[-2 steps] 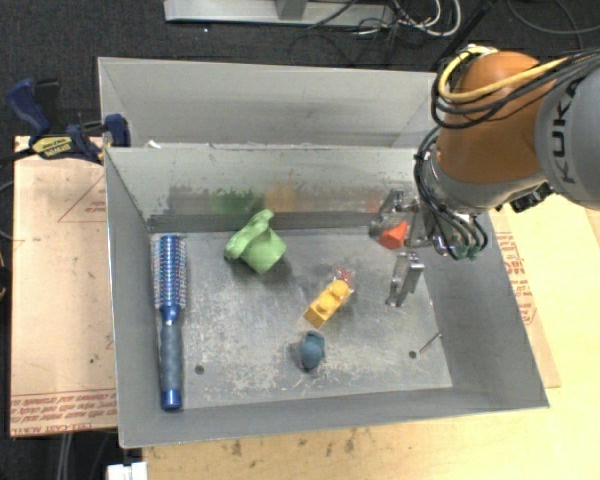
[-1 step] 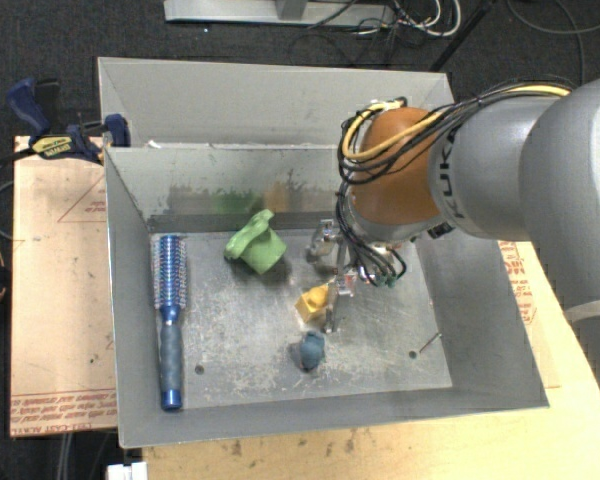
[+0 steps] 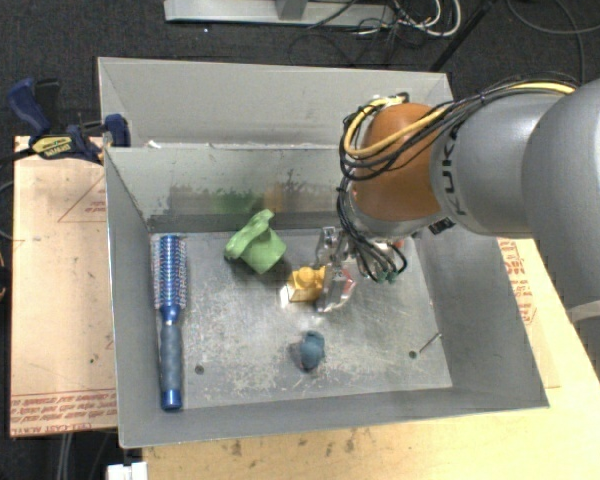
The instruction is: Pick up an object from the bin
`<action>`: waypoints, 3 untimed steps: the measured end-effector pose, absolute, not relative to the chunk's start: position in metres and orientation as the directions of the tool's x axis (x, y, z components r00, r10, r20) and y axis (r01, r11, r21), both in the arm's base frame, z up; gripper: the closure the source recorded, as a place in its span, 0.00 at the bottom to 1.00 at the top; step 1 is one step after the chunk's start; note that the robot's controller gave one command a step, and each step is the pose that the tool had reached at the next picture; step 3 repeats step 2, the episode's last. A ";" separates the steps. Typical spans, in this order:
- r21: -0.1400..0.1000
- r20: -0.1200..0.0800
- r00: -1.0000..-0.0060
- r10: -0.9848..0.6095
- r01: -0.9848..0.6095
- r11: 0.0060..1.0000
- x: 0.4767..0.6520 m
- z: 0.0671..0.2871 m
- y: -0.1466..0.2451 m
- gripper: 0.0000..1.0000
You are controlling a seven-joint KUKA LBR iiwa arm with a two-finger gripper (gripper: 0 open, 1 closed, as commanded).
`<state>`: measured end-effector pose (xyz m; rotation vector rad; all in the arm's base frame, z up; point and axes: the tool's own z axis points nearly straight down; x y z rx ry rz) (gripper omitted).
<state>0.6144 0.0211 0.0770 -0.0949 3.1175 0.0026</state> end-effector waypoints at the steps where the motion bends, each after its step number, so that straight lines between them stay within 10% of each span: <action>1: 0.001 -0.011 -0.989 -0.147 -0.147 0.989 0.606 0.175 0.059 1.00; 2: 0.000 -0.012 -0.991 -0.136 -0.136 0.991 0.601 0.259 0.060 1.00; 3: 0.000 -0.012 -0.991 -0.136 -0.136 0.991 0.601 0.259 0.060 1.00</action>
Offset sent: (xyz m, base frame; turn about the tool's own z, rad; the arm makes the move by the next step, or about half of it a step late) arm -0.0104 0.0352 0.0924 -0.0852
